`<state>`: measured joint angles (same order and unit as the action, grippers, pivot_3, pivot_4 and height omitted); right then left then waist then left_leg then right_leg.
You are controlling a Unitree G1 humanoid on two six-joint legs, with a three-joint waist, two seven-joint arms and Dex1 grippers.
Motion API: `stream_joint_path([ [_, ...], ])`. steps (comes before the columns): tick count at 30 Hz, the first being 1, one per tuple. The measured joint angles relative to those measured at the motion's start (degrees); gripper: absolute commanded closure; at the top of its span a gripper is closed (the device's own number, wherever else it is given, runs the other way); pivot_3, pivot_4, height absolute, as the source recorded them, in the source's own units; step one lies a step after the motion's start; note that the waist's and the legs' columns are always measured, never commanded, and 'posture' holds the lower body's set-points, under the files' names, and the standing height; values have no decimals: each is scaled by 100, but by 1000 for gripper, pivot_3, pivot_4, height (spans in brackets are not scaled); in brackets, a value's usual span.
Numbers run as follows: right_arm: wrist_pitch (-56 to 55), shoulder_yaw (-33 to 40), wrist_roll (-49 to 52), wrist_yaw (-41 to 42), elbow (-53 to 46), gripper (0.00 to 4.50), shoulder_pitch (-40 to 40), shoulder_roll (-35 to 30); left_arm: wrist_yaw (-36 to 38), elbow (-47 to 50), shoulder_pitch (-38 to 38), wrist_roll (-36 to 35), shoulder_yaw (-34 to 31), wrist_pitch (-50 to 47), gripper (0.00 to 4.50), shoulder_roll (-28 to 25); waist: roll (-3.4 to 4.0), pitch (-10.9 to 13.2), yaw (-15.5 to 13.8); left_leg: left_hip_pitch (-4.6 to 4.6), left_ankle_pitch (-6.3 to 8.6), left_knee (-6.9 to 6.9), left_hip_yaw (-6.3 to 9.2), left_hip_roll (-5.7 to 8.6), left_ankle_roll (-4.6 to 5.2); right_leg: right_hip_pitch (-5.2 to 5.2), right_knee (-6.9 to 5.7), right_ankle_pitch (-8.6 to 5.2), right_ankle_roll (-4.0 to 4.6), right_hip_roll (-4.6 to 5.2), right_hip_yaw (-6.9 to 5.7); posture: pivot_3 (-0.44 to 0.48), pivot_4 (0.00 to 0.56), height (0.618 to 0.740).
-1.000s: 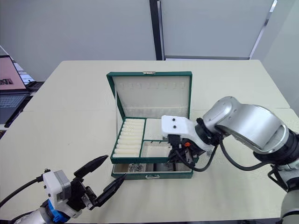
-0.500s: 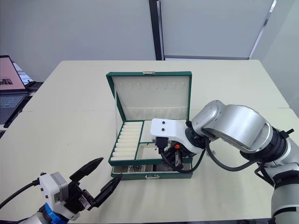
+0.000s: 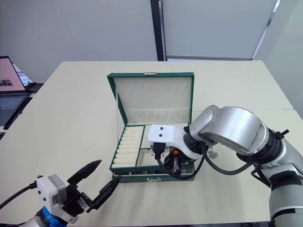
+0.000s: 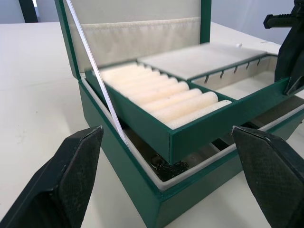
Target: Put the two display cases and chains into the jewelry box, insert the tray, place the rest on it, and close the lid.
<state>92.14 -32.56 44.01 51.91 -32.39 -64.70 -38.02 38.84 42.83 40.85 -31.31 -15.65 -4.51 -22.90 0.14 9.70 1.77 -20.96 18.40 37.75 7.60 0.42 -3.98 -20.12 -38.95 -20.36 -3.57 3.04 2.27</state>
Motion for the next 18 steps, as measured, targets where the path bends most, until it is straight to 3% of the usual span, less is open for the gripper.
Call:
stream_joint_path([
  [18,-26,6,59,-237,5,4488,-2,26,-2,0,-10,41,0,1,0,-14,0,0,0,-1,0,-2,0,0,0,-3,1,0,0,0,1,0,150,740],
])
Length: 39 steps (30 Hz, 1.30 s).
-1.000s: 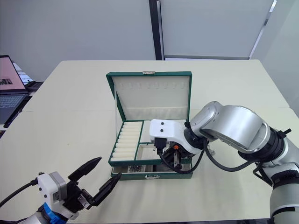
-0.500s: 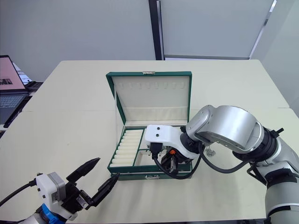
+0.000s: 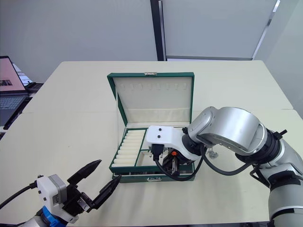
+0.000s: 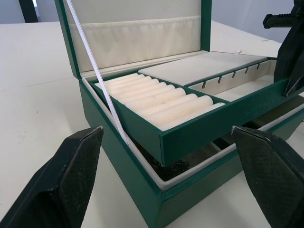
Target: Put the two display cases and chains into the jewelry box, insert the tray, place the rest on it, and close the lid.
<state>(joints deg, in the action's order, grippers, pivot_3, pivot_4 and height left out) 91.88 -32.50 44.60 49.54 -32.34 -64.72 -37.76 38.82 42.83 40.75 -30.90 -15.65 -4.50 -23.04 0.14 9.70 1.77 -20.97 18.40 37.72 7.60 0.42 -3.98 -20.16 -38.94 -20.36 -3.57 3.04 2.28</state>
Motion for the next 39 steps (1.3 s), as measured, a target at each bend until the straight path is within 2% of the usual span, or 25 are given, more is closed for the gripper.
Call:
stream_joint_path([
  [29,-148,226,205,-118,-141,4488,34,-69,70,-50,-85,44,0,0,0,-81,0,1,1,-1,0,-5,1,0,0,-3,2,0,0,0,1,0,150,740],
  [39,-569,173,107,-186,-279,4488,413,-259,68,-52,-96,53,0,0,0,-88,-1,1,2,-2,0,-8,1,0,0,-4,5,0,0,0,1,0,150,740],
])
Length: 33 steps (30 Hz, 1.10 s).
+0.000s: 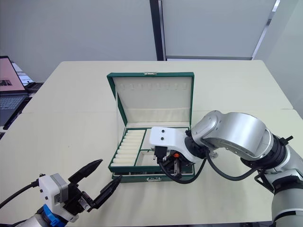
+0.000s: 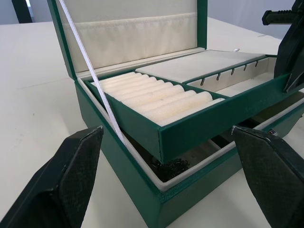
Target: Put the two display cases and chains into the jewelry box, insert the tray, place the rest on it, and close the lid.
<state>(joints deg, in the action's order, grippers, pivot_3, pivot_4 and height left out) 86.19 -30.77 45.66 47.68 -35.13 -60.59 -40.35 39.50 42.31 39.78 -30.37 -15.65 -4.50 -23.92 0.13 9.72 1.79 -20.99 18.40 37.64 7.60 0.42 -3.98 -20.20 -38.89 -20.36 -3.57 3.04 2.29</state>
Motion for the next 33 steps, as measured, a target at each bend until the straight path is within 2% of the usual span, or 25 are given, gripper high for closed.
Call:
stream_joint_path([
  [14,-623,-410,-403,138,-96,4488,153,-252,-9,0,4,27,1,0,0,-7,-1,1,0,0,0,-2,1,0,0,0,2,0,0,0,0,0,150,740],
  [30,-773,-483,-625,204,-124,4488,322,-254,-8,0,2,39,1,0,0,-8,-2,1,0,0,0,-3,1,-1,0,0,3,0,0,0,0,0,150,740],
  [32,-764,-480,-621,203,-122,3872,323,-239,-7,0,2,40,1,0,0,-8,-2,1,0,0,0,-4,1,-1,-1,0,3,0,0,0,0,0,150,740],
  [33,-759,-471,-616,204,-120,3754,323,-216,-7,0,2,41,1,0,0,-8,-2,1,0,0,0,-5,1,-1,-1,0,3,0,0,0,0,0,150,740],
])
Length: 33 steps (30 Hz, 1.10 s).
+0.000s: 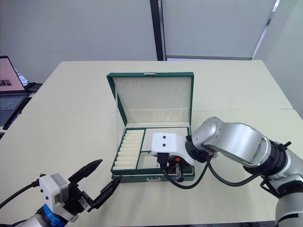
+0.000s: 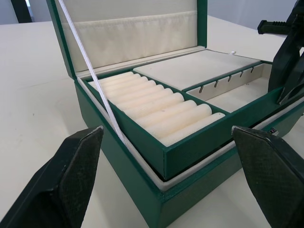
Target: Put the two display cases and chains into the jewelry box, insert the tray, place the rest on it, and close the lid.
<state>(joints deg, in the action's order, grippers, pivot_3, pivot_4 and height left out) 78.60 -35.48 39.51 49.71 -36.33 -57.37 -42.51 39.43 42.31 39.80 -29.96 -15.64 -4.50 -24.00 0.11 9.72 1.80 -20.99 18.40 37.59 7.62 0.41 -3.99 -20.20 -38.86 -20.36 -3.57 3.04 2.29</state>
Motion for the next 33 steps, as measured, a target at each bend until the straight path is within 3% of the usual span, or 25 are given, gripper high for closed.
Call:
stream_joint_path([
  [14,234,519,275,139,122,29,2,71,-2,-1,-96,91,7,-2,0,-23,-1,0,-3,0,0,-4,0,1,0,0,1,0,0,0,0,0,150,740],
  [18,57,1123,451,147,296,29,425,166,-35,3,-214,78,31,-164,0,-102,-7,0,-5,0,0,-6,-2,2,0,2,3,0,0,0,1,0,150,740],
  [25,-1528,2246,345,550,552,29,1571,-38,-289,36,-921,60,92,-664,0,-398,-19,2,-18,1,0,-5,-4,2,0,8,0,0,0,-1,-3,0,150,740],
  [33,-2585,3764,401,1085,1175,29,3070,-634,-245,-732,-1564,-501,-826,-1000,0,-791,-22,3,-18,5,-1,-6,-10,2,-1,14,2,0,0,-1,-5,0,150,740],
])
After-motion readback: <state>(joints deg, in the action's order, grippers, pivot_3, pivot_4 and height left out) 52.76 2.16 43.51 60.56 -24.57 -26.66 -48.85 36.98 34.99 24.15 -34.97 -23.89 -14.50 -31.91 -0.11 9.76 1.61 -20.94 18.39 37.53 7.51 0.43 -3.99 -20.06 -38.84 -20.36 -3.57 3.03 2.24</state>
